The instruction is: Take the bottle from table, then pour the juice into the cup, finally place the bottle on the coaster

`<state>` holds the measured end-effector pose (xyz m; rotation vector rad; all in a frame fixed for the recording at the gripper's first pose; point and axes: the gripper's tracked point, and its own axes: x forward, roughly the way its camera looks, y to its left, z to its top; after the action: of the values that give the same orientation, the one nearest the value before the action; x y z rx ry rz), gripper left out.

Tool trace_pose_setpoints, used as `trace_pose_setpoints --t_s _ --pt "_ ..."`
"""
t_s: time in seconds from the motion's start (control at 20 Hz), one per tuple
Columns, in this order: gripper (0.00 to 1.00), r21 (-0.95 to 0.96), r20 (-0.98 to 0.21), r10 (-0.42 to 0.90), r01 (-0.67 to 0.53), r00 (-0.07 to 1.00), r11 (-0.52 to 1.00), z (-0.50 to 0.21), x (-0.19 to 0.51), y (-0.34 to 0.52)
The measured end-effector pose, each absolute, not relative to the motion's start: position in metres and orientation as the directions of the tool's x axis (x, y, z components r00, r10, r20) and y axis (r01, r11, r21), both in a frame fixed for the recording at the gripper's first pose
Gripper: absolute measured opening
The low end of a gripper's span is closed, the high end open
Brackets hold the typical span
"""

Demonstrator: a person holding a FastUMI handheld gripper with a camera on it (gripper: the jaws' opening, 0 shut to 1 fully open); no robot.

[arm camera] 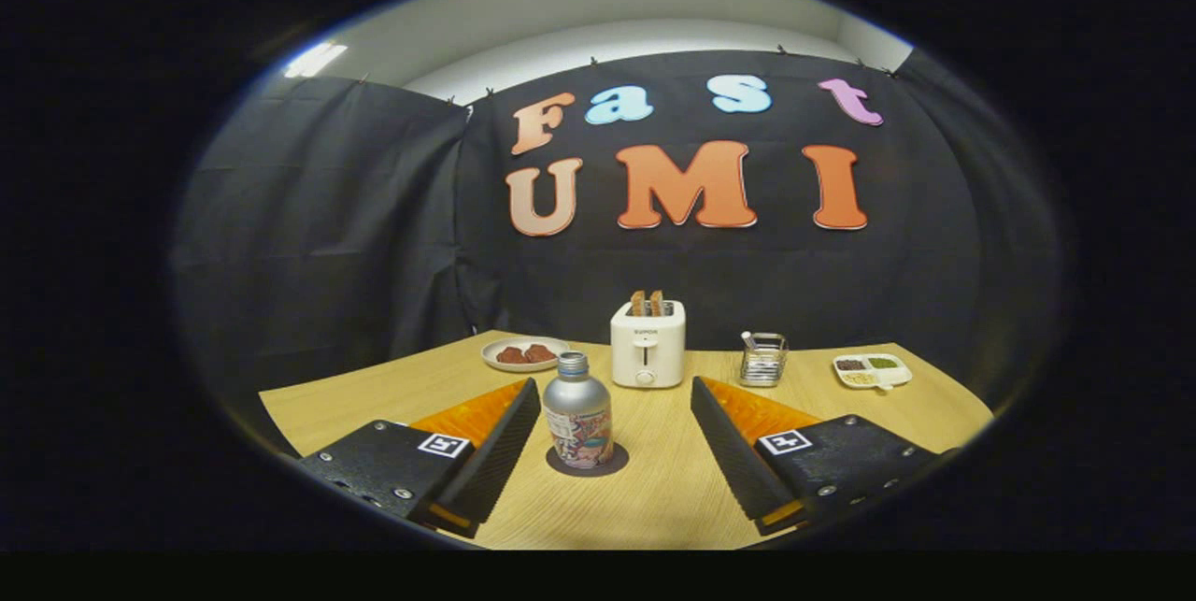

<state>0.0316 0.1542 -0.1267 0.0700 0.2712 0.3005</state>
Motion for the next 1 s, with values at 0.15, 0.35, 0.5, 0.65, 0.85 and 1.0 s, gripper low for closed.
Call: trace_pose_setpoints --t_s 0.15,0.35,0.5,0.65,0.85,1.0 --pt "0.96 0.123 -0.198 0.29 -0.27 0.936 0.955 -0.097 0.024 0.143" --pt "0.96 0.107 -0.167 0.209 -0.193 0.963 0.975 -0.075 0.017 0.111" --pt "0.96 0.114 -0.134 0.178 -0.164 0.975 0.98 -0.054 0.003 0.094" --pt "0.96 0.096 -0.106 0.141 -0.131 0.984 0.987 -0.038 -0.008 0.076" --pt "0.96 0.114 -0.062 0.13 -0.123 0.99 0.986 -0.023 -0.018 0.066" --pt "0.96 0.121 -0.053 0.13 -0.123 0.99 0.985 -0.02 -0.021 0.063"
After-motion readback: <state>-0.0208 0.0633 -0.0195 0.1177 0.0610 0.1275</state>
